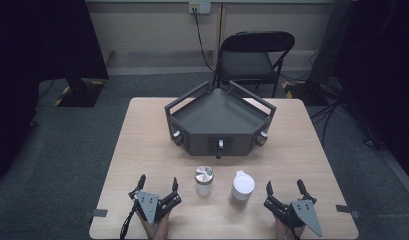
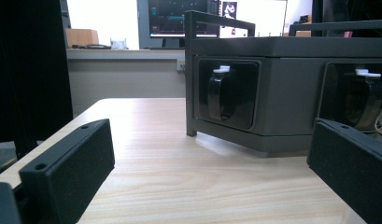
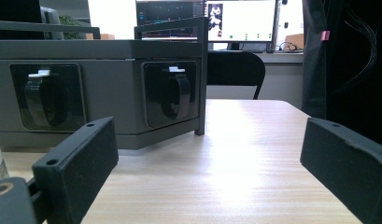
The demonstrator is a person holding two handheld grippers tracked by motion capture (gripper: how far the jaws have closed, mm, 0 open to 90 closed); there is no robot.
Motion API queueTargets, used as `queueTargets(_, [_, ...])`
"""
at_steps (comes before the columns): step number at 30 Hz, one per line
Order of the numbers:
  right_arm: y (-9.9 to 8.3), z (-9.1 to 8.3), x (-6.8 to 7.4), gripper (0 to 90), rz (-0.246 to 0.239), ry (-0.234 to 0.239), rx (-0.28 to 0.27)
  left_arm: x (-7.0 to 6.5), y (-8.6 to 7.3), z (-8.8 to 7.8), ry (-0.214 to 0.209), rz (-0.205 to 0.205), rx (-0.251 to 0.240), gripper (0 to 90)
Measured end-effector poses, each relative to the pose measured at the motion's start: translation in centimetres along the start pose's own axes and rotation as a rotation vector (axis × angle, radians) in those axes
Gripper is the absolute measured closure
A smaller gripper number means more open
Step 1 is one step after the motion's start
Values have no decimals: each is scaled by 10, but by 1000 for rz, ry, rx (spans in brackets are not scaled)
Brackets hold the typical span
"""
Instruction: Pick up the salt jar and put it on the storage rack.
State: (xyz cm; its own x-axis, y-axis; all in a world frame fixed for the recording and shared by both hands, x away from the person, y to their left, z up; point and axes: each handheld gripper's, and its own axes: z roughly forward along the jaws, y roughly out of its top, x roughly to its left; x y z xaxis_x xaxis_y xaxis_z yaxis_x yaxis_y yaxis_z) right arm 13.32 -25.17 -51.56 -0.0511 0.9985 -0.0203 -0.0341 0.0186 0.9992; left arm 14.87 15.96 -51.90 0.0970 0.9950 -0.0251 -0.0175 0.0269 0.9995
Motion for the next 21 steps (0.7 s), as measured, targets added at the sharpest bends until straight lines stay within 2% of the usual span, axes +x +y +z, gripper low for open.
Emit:
queueTargets(11, [0,0,0,26,0,-2,0,2,-1,0,-15,11,-5,0])
queueTargets(15, [0,0,0,26,0,-2,0,-1,1,1,-8,19,4,0])
queueTargets(21, [0,0,0,26,0,-2,0,0,8,0,-46,8,-11,0])
